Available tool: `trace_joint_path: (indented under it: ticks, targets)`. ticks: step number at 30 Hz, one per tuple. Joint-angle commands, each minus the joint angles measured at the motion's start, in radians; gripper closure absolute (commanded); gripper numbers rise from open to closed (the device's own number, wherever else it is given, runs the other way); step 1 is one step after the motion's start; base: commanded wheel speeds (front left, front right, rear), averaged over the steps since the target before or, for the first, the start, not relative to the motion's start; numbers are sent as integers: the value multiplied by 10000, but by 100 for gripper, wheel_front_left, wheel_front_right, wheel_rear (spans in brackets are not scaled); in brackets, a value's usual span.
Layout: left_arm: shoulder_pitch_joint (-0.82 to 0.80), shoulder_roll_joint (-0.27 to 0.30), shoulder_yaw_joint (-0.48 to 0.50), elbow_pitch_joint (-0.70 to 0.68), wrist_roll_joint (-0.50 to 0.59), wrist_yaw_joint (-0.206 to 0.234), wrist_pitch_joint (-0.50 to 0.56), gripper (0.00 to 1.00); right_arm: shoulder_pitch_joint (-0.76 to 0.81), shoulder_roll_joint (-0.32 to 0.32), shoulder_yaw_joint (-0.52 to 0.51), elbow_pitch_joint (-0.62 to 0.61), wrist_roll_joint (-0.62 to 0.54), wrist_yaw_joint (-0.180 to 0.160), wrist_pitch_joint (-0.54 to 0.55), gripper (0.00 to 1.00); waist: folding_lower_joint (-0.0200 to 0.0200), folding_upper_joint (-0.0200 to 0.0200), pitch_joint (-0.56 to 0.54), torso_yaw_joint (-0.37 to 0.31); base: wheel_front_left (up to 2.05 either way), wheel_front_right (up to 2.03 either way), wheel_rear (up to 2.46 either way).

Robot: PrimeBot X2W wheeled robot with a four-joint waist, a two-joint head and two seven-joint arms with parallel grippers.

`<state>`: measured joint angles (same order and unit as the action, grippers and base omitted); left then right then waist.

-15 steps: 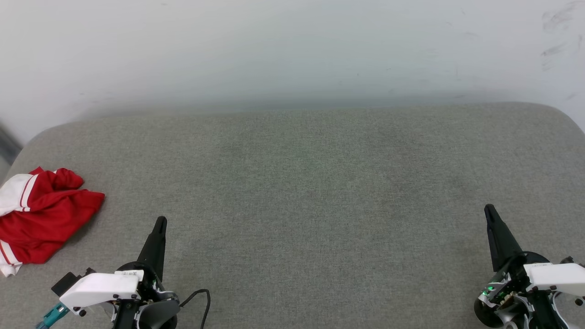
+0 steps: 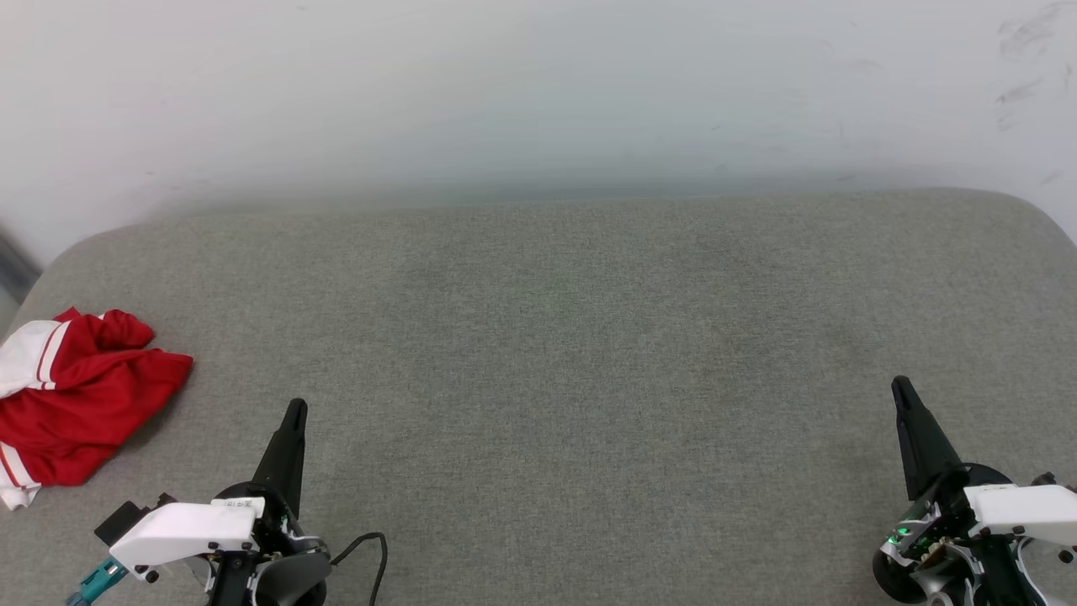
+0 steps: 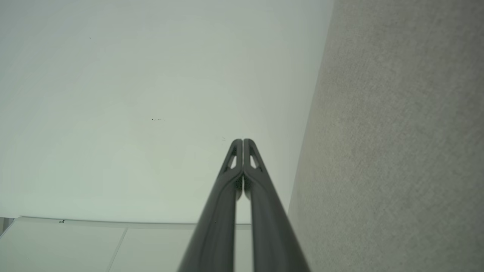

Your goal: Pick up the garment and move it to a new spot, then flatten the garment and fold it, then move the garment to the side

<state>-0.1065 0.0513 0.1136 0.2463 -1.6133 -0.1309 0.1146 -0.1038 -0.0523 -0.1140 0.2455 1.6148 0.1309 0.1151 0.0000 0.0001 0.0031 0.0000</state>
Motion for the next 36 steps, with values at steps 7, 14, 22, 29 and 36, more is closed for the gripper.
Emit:
trace_joint_path:
  ticks: [7, 14, 22, 29, 36]
  targets:
    - [-71, -15, 25, -2, 18, -30, 17, 100, -120, 29, 3, 11, -44, -3, 6, 100, 0, -1, 0, 0, 0, 0, 0]
    - [-71, -15, 23, -2, 16, -30, 16, 100, -120, 30, 3, 11, -43, -3, 5, 100, 0, -1, 0, 0, 0, 0, 0]
    - [-71, -15, 28, -2, 15, -30, 15, 100, -120, 30, 4, 11, -43, -3, 4, 100, 0, -1, 0, 0, 0, 0, 0]
    - [-71, -16, 27, -2, 16, -30, 14, 100, -120, 30, 5, 11, -43, -3, 4, 100, 0, -1, 0, 0, 0, 0, 0]
    - [-71, -16, 27, -2, 14, -30, 14, 100, -120, 30, 5, 11, -42, -3, 5, 100, 0, -1, 0, 0, 0, 0, 0]
